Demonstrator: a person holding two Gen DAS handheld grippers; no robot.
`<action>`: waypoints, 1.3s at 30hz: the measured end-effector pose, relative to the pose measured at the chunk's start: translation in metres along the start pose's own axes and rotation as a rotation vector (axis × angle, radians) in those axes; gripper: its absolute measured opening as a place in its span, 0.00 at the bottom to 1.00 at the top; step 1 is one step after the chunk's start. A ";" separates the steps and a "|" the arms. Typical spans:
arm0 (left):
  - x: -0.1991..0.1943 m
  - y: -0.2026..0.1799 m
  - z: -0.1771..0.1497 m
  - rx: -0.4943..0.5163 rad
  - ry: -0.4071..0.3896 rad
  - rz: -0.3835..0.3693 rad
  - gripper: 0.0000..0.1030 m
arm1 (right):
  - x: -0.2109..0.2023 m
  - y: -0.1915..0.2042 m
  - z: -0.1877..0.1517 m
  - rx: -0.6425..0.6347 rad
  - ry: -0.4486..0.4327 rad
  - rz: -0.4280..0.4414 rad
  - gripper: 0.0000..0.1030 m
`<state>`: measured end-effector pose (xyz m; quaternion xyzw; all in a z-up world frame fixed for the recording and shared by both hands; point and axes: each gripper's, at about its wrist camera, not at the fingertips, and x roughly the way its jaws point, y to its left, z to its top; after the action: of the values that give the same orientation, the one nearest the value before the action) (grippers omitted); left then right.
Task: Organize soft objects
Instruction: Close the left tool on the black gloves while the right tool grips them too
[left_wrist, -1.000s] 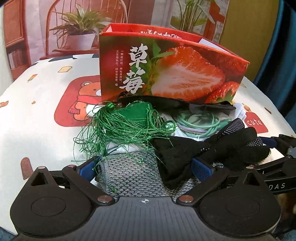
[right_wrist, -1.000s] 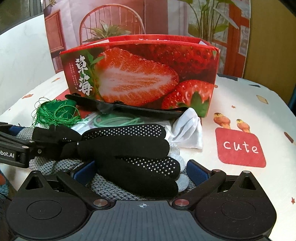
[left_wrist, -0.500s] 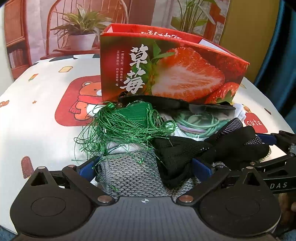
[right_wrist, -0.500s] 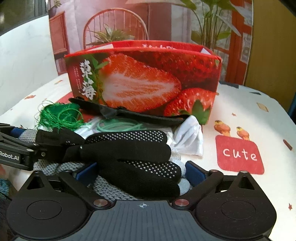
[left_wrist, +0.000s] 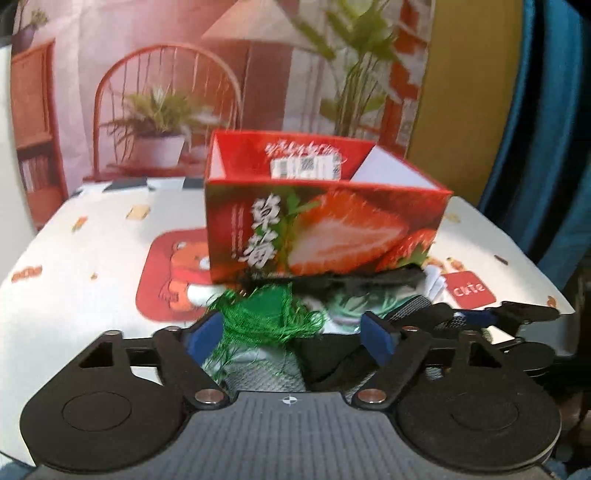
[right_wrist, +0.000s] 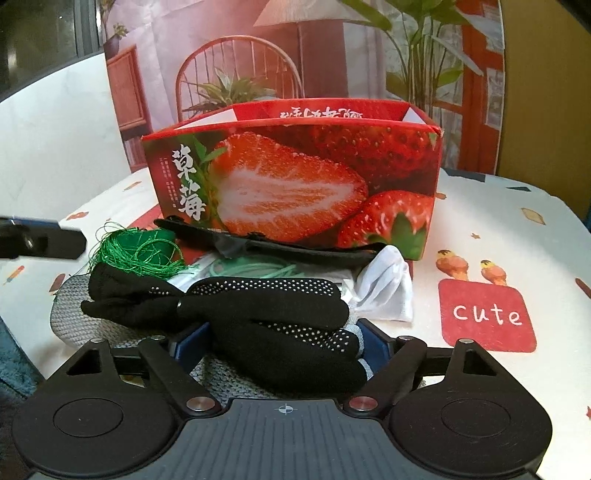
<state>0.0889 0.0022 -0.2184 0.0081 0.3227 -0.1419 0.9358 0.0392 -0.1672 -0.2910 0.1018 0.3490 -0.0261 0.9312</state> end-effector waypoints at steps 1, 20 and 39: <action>0.000 -0.002 0.001 0.003 -0.001 -0.013 0.72 | 0.000 0.000 0.000 0.000 0.000 0.001 0.78; 0.051 0.013 -0.032 -0.121 0.138 -0.155 0.35 | 0.003 0.008 -0.003 -0.041 -0.004 0.007 0.78; 0.022 0.009 -0.007 -0.088 -0.002 -0.198 0.25 | -0.021 0.007 0.015 -0.001 -0.064 0.066 0.23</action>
<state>0.1032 0.0055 -0.2379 -0.0653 0.3268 -0.2194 0.9170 0.0337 -0.1643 -0.2646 0.1121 0.3157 0.0015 0.9422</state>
